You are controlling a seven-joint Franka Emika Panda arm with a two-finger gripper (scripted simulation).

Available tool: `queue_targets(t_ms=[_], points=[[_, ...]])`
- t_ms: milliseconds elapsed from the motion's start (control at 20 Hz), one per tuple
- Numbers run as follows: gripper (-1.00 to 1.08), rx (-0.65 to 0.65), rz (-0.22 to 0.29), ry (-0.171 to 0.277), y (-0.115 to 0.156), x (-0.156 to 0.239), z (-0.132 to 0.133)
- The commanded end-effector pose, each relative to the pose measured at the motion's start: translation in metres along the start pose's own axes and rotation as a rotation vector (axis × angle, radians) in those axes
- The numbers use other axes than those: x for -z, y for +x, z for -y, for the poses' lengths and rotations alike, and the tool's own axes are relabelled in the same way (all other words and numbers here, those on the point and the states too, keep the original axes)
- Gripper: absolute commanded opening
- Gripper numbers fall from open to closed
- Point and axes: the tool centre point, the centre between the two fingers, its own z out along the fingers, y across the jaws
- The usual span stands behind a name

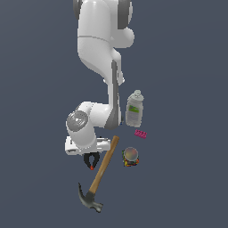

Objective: Pick up a designated object from a clutter of objects.

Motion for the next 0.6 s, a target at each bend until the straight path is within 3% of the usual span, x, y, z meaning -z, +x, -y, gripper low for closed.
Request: queue_targets(t_ms=[0, 550], points=[[-1.00, 0.001, -0.001, 0.000, 0.0007, -0.0006, 0.0007], [-1.00, 0.000, 0.000, 0.000, -0.0003, 0.0071, -0.0003]])
